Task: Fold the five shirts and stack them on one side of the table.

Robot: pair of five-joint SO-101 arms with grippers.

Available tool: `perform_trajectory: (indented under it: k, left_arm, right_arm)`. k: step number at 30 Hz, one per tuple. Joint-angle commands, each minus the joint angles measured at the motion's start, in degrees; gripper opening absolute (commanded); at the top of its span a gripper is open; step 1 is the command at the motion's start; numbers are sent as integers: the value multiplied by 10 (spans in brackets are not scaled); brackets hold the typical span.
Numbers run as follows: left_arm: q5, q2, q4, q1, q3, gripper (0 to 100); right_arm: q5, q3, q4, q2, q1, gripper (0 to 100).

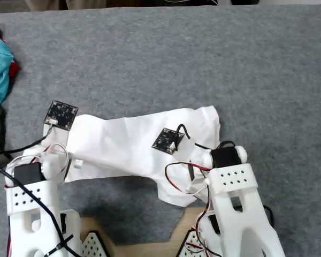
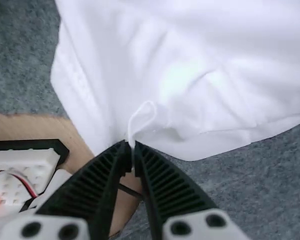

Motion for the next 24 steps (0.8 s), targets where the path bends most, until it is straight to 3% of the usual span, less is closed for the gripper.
perform_trajectory:
  k: [1,9,17,24]
  left_arm:
    - [-2,-2,-11,2,1,20]
    - [-15,-3,-5,2,-3,33]
    - [-19,-7,44,2,-30,221]
    - [-19,-7,76,-3,-98,250]
  right_arm:
    - [4,0,-2,-9,-3,4]
    - [1,-1,0,-11,-2,9]
    - [4,-5,2,-11,-2,210]
    - [4,-116,76,-11,-2,223]
